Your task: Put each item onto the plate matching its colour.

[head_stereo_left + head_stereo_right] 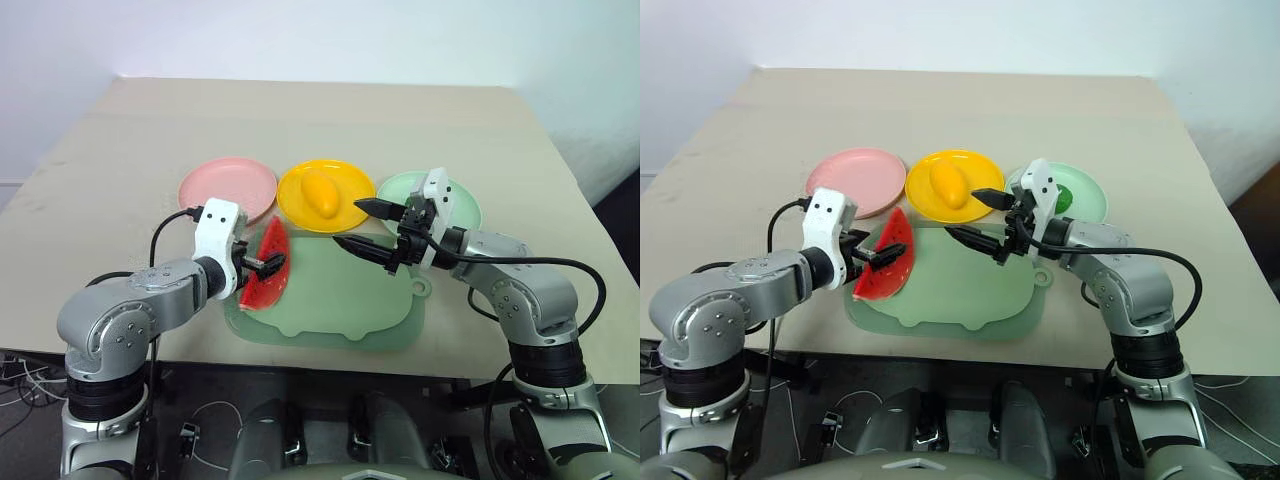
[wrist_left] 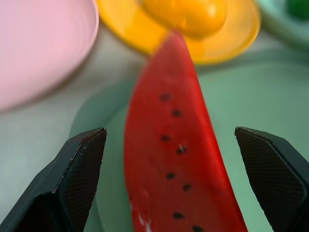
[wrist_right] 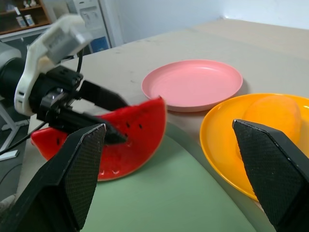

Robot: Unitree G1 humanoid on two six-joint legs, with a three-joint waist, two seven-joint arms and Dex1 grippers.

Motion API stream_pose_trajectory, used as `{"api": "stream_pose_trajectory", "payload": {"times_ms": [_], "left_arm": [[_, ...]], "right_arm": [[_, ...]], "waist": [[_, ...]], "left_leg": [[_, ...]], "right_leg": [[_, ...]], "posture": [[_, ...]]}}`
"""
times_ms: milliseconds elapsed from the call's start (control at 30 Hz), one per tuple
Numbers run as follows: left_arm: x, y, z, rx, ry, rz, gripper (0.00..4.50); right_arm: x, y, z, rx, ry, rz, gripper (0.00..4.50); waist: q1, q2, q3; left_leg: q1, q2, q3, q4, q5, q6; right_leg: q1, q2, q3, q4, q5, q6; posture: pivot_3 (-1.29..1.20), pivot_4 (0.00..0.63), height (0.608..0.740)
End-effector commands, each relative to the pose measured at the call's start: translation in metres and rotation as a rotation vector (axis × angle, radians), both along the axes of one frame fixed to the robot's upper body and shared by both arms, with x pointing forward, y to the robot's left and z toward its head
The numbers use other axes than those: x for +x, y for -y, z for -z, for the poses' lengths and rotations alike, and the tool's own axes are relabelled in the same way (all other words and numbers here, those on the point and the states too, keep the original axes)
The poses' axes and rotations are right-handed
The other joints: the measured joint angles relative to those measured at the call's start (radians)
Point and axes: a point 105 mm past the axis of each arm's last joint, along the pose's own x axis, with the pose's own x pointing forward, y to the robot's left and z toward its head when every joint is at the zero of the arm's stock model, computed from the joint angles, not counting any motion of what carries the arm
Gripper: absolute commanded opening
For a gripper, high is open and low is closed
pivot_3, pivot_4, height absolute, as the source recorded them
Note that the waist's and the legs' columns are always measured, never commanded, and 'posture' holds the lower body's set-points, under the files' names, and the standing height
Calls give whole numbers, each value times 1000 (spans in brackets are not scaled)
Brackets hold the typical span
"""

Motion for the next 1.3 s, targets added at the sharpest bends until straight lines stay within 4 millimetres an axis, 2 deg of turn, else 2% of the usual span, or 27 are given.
{"api": "stream_pose_trajectory", "payload": {"times_ms": [33,233,333,467,533,633,733,867,1000,1133,1200,1300], "left_arm": [[-3,-6,-4,53,2,-13,4500],[-3,-7,0,56,-25,-17,4500],[-3,-2,0,37,-27,-2,3888],[-2,-1,0,35,-21,1,2717],[-3,-1,1,34,-26,6,2480],[-4,-3,2,38,-34,11,2465],[4,-15,-4,52,3,-47,2462],[16,-31,-32,43,93,-92,2462],[29,-46,-68,47,195,-131,2462],[48,-58,-97,3,305,-167,2462],[62,-64,-100,3,307,-186,2462],[88,-71,-96,92,316,-205,2462]], "right_arm": [[-2,-2,-10,-1,50,-4,4473],[0,-1,-9,-10,51,9,4473],[1,-1,-7,-19,50,17,4500],[2,0,-6,-24,50,22,4500],[3,1,-6,-28,51,27,4500],[4,2,-5,-36,50,32,4500],[5,3,-4,-41,50,39,4500],[5,3,-4,-39,51,42,4500],[5,1,-4,-37,51,40,4500],[4,0,-3,-34,49,40,4500],[5,0,-3,-35,48,43,4500],[7,0,-3,-37,50,51,4500]], "waist": [[0,0,0],[1,0,0],[1,0,0],[1,0,0],[1,0,0],[1,0,0],[0,0,0],[2,0,0],[2,0,0],[1,0,0],[1,0,0],[1,0,0]], "left_leg": [[0,0,0,0,0,0],[0,0,0,0,0,0],[0,0,0,0,0,0],[0,0,0,0,0,0],[0,0,0,0,0,0],[0,0,0,0,0,0],[0,0,0,0,0,0],[0,0,0,0,0,0],[-2,0,-1,0,0,0],[-2,0,-1,0,0,0],[-2,0,-1,0,0,0],[-2,0,-1,0,0,0]], "right_leg": [[0,0,0,0,0,0],[0,0,0,0,0,0],[0,-1,0,0,0,0],[0,-1,0,0,0,0],[0,-1,0,0,0,0],[0,-1,0,0,0,0],[0,-1,0,0,0,0],[-1,-1,0,0,0,0],[-1,-1,-1,-1,0,0],[-2,-1,-1,0,0,0],[-2,-1,-1,0,0,0],[-2,-1,-2,0,0,0]], "posture": [[0,150,696],[0,150,696],[0,150,696],[0,150,696],[0,150,696],[0,150,696],[0,150,696],[0,150,696],[0,150,696],[0,150,696],[0,150,696],[0,150,696]]}}
